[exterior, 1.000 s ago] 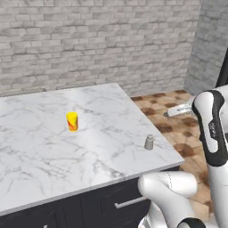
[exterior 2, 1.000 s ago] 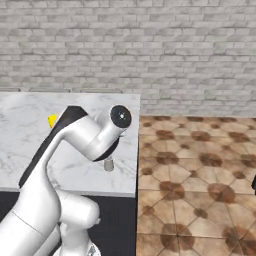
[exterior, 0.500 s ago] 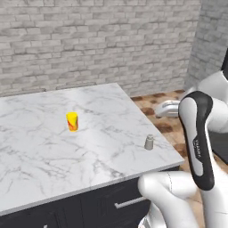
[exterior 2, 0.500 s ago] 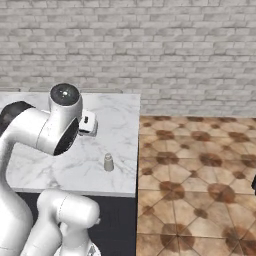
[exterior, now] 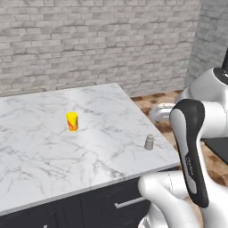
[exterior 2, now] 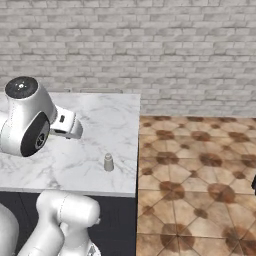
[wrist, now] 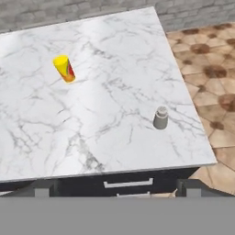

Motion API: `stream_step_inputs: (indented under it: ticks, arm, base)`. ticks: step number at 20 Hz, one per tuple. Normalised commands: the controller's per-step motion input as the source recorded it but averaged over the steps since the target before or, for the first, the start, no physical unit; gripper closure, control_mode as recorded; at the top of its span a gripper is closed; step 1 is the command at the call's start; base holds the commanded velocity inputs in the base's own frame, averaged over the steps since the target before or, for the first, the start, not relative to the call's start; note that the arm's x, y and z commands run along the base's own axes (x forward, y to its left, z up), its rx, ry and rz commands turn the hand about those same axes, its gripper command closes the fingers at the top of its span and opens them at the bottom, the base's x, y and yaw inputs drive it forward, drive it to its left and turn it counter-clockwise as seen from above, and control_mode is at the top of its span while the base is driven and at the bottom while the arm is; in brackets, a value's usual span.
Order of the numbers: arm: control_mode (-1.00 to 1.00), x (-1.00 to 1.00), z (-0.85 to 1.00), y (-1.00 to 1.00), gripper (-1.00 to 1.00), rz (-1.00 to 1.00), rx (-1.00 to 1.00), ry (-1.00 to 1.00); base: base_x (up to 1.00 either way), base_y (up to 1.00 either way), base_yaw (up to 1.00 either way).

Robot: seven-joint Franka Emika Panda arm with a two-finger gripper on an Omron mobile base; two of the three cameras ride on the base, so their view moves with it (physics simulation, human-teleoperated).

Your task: Move the shaker and mustard from the cabinet to the dining counter.

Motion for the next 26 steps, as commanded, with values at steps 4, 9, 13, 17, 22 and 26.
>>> stream_step_inputs:
  ticks: [4,9,13,17,22,26]
  arm:
    - [-1.0,-0.35,0.0,0.02,-1.0,-0.1,-0.09,0.0]
    - [-1.0,-0.17,0.0,0.0,-1.0,-0.05,-0.01,-0.01]
    - [-1.0,0.0,0.0,0.01,-1.0,0.0,0.0,0.0]
    - [-1.0,0.0,0.0,0.0,-1.0,0.0,0.0,0.0]
    - [1.0,0.0,0.0,0.0,-1.0,0.0,0.0,0.0]
    - [1.0,0.0,0.0,0.0,-1.0,0.0,0.0,0.0]
  base:
    - [0.0,0.0,0.0]
    - [0.0,0.0,0.0]
    - [0.0,0.0,0.0]
    - [0.0,0.0,0.0]
    - [-0.21,-0.22,-0.28]
    - [-0.27,-0.25,-0.82]
